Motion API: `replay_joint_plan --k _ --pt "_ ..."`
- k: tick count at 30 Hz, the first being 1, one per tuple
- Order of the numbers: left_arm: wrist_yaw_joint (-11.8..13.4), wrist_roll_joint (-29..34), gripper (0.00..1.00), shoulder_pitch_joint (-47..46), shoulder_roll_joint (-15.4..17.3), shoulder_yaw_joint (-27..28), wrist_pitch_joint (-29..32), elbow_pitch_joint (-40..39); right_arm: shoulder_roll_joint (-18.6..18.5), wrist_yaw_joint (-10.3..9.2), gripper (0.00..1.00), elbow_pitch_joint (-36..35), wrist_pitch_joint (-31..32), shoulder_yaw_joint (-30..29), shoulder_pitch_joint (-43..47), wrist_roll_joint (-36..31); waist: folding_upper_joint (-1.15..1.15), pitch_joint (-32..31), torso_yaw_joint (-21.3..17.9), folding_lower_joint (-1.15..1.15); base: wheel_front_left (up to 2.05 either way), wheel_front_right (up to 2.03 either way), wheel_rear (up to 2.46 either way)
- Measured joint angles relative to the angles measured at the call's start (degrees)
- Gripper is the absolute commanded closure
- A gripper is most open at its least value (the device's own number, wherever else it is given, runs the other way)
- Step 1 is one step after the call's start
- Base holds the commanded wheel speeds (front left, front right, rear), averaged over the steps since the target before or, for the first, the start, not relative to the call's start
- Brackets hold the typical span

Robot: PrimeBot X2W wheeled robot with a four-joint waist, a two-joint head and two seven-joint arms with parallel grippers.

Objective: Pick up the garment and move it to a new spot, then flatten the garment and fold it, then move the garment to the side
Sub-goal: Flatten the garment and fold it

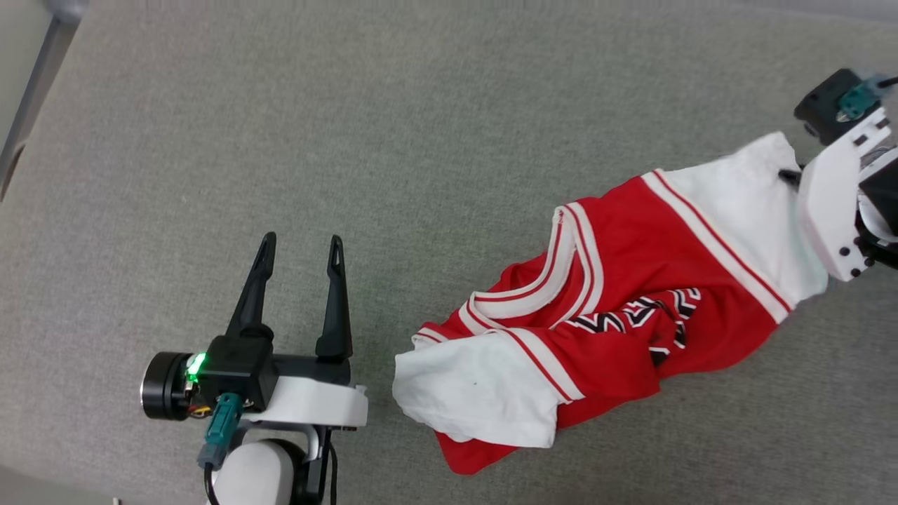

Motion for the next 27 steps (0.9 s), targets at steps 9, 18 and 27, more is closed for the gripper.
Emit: replay_joint_plan --k 9,18,27 --pt "-1.34 1.12 0.0 4.16 0.02 2.45 0.0 1.04 -5.43 0.0 1.0 -5.27 -12.52 -6.57 8.14 3.3 0.0 -6.4 -3.58 0.0 0.0 0.0 0.0" --pt "-2.1 1.74 0.0 7.05 0.07 4.01 -0.01 1.64 -8.93 0.0 1.0 -7.47 -16.21 -24.69 30.31 6.42 0.0 -11.77 -7.8 -0.01 0.0 0.0 0.0" --pt "-2.79 1.97 0.0 7.9 0.04 4.5 0.0 1.63 -3.83 0.0 1.0 -1.99 -16.18 -42.08 52.76 6.34 0.0 -13.32 -10.17 -0.01 0.0 0.0 0.0"
